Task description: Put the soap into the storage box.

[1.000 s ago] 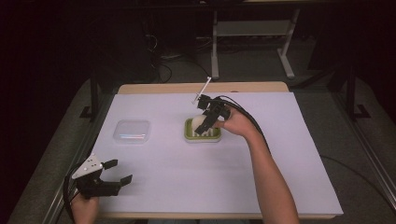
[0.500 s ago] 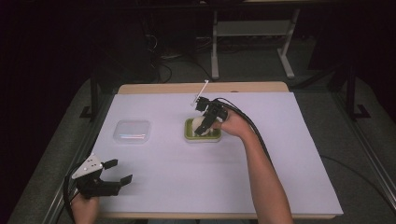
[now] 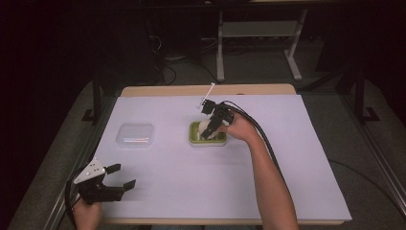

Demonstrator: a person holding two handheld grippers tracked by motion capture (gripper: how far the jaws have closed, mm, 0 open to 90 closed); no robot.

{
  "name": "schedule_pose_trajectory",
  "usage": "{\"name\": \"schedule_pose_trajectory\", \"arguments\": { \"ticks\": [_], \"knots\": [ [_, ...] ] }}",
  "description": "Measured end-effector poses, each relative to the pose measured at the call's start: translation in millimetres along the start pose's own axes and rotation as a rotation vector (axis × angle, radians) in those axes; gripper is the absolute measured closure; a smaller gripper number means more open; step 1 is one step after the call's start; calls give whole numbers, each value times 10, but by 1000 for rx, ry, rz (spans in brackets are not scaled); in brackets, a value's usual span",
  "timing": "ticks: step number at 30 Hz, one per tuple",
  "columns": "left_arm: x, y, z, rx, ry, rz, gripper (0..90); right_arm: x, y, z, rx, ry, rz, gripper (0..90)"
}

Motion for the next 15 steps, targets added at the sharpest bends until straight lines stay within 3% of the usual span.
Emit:
{"name": "schedule_pose_trajectory", "arguments": {
  "ticks": [15],
  "knots": [
    [0,0,1,-1,1,-1,130,67,-17,60,25,2,-10,224]
  ]
}}
Point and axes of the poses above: each handheld gripper's, and its own axes: x roughly forward along the jaws, y roughly out of its top, z roughly to its right, the point moved 1 cm from there along x, roughly forward along the jaws, and after that the axes turned 11 degrees about y, right-handed, at the moved point
